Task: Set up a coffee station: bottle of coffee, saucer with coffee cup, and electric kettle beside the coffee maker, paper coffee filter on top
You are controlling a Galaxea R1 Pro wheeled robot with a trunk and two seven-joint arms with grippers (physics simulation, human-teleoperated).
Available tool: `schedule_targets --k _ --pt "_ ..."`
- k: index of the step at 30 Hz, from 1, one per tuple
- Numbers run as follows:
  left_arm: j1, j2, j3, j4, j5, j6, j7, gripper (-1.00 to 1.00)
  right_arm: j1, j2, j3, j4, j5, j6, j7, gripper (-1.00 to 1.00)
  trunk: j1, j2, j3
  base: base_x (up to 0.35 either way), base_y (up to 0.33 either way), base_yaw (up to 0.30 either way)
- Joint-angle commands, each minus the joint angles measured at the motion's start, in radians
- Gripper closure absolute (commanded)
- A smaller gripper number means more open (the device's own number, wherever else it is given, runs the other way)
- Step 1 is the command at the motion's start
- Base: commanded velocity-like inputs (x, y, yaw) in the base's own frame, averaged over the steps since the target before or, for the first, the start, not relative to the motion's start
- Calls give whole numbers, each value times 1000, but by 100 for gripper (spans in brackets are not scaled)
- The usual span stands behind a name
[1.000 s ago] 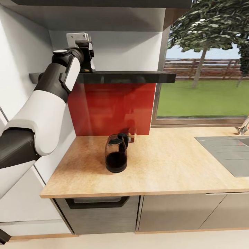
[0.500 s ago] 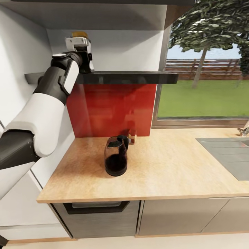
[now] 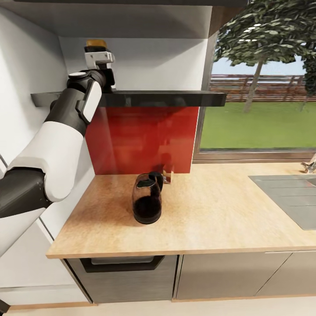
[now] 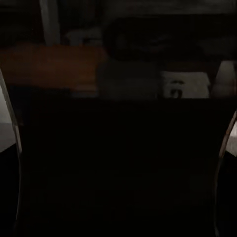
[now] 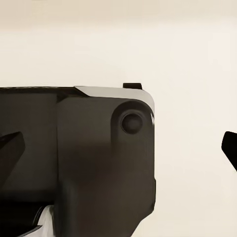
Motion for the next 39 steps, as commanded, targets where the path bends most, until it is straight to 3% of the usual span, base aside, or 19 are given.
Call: schedule_targets --k 1,11,24,39 --pt "-1 1 -2 0 2 6 6 100 -1 0 0 1 1 -3 -4 -100 1 -2 -2 0 0 0" --pt "-2 3 4 2 4 16 5 100 -1 0 2 1 1 -3 -4 -100 1 -2 -2 0 0 0" --pt "-14 24 2 -1 2 58 -26 100 -1 0 2 1 1 -3 -4 -100 1 -2 -2 0 0 -6" --pt "-6 22 -3 -43 -8 60 -24 100 -1 0 1 1 2 -3 -4 -100 1 -2 -2 0 -81 -245"
